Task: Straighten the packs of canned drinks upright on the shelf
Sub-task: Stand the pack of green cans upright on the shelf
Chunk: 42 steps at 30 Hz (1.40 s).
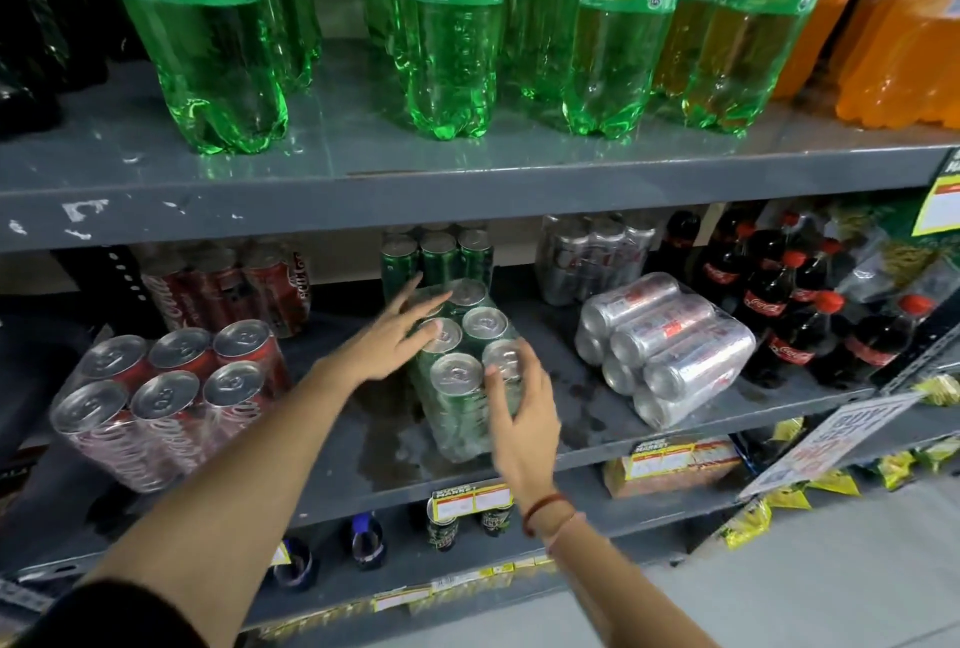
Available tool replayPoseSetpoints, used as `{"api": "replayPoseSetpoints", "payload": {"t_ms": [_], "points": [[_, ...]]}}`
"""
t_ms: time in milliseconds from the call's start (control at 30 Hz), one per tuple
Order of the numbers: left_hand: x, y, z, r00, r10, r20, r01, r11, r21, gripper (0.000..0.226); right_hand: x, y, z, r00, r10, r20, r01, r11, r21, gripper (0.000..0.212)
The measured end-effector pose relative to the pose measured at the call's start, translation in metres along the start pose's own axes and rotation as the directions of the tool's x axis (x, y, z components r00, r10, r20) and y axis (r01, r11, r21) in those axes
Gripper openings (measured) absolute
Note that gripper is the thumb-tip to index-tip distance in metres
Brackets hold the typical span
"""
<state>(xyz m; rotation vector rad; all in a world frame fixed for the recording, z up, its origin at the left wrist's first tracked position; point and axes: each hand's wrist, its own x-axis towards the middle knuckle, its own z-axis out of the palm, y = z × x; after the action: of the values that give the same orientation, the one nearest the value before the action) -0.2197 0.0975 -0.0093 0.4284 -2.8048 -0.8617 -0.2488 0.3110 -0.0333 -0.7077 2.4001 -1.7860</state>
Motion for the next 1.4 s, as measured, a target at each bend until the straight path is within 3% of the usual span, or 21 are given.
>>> {"api": "replayPoseSetpoints", "payload": {"t_ms": [100,167,267,333,433,500,600,700,800,867,1000,1133,1267,1400], "points": [[0.014,-0.007,-0.013,0.991,0.023,0.132,-0.045,0.986,0.160,0.048,-0.035,-0.005,0.024,0.997,-0.067,-0.045,0.062,0.992,-0.111,0.059],[0.014,-0.006,-0.018,0.992,0.016,0.124,-0.039,0.981,0.191,0.051,-0.042,-0.003,0.027,0.994,-0.106,-0.017,0.102,0.983,-0.156,0.059],[0.000,0.013,-0.014,0.992,-0.071,-0.101,0.067,0.997,-0.046,0.051,-0.026,-0.006,0.010,0.994,-0.105,-0.040,0.103,0.993,-0.052,0.058],[-0.020,0.036,-0.004,0.909,-0.202,-0.365,0.108,0.959,-0.262,0.050,0.005,-0.009,-0.006,0.997,-0.070,-0.013,0.071,0.995,0.071,0.060],[-0.062,0.080,0.028,0.736,-0.369,-0.567,0.111,0.892,-0.437,0.052,0.066,-0.014,-0.020,0.975,-0.084,0.205,0.076,0.996,0.048,0.061],[-0.080,0.106,0.055,0.716,-0.386,-0.581,0.103,0.882,-0.459,0.064,0.100,-0.021,-0.017,0.906,-0.112,0.408,0.152,0.986,-0.068,0.065],[-0.081,0.122,0.088,0.703,-0.425,-0.570,0.222,0.893,-0.392,0.094,0.132,-0.024,-0.004,0.759,-0.073,0.647,0.300,0.921,-0.249,0.070],[-0.070,0.122,0.097,0.665,-0.503,-0.553,0.341,0.862,-0.374,0.118,0.138,-0.024,0.006,0.679,-0.017,0.734,0.397,0.850,-0.348,0.071],[-0.065,0.116,0.097,0.646,-0.493,-0.583,0.354,0.870,-0.344,0.126,0.132,-0.019,0.007,0.726,-0.066,0.684,0.396,0.854,-0.338,0.063],[-0.065,0.103,0.091,0.670,-0.464,-0.580,0.311,0.884,-0.348,0.123,0.126,-0.014,0.007,0.767,-0.098,0.635,0.413,0.832,-0.370,0.067],[-0.068,0.064,0.058,0.830,-0.307,-0.466,0.162,0.932,-0.326,0.111,0.107,-0.008,0.003,0.871,-0.129,0.474,0.375,0.797,-0.474,0.080],[-0.057,0.036,0.011,0.961,-0.209,-0.183,0.158,0.953,-0.260,0.104,0.071,-0.013,0.009,0.969,-0.126,0.213,0.230,0.776,-0.587,0.078],[-0.039,0.021,-0.011,0.989,-0.148,-0.004,0.146,0.976,-0.163,0.101,0.043,-0.021,0.019,0.997,-0.062,0.047,0.078,0.755,-0.651,0.092],[-0.034,0.017,-0.006,0.988,-0.150,-0.020,0.146,0.979,-0.143,0.100,0.043,-0.023,0.018,0.999,-0.025,0.042,0.047,0.757,-0.652,0.093]]}}
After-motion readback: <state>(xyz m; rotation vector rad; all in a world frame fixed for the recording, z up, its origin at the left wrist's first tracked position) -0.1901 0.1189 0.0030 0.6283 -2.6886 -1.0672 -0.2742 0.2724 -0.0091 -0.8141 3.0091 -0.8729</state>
